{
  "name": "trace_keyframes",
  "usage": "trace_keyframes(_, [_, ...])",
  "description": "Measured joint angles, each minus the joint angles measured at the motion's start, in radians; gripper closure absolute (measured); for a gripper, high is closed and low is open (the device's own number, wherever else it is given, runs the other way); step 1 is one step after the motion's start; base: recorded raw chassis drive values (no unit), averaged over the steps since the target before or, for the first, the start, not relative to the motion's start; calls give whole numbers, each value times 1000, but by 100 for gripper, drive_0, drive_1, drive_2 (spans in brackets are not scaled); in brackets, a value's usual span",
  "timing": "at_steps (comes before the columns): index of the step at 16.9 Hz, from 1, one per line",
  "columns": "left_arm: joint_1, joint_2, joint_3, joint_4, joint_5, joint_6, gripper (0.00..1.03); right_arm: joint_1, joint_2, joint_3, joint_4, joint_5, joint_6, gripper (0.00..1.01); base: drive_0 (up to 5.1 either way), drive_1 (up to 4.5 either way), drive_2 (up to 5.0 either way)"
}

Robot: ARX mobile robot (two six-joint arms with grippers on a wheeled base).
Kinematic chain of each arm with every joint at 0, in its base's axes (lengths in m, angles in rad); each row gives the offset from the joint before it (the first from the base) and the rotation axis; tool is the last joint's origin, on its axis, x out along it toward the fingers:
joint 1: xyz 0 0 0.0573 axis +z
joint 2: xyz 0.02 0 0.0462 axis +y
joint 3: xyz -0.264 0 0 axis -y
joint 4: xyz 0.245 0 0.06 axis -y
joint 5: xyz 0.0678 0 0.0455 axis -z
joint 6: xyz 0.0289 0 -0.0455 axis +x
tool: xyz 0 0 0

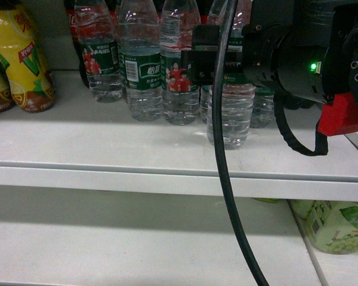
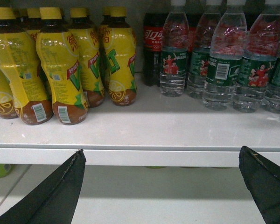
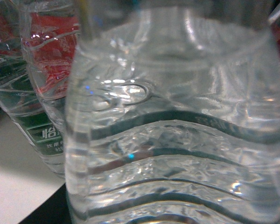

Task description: Move water from second to third shelf

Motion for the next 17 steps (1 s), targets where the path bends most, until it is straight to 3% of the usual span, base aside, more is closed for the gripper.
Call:
trace_keyframes(3, [0, 0, 0, 0, 0, 0, 5, 0, 0, 0, 0, 5, -3, 47, 0, 0, 0])
trace_keyframes(5, [0, 0, 0, 0, 0, 0, 5, 0, 0, 0, 0, 7, -3, 54, 0, 0, 0])
trace_keyframes(8, [0, 0, 0, 0, 0, 0, 5, 0, -1, -4, 2, 7, -2, 57, 0, 0, 0])
trace_keyframes(12, [0, 0, 0, 0, 0, 0, 5, 0, -226, -225, -51, -15, 5, 58, 0, 0, 0])
trace_keyframes(17, [0, 0, 0, 0, 0, 0, 5, -54, -566, -425, -202, -51, 2, 58, 0, 0, 0])
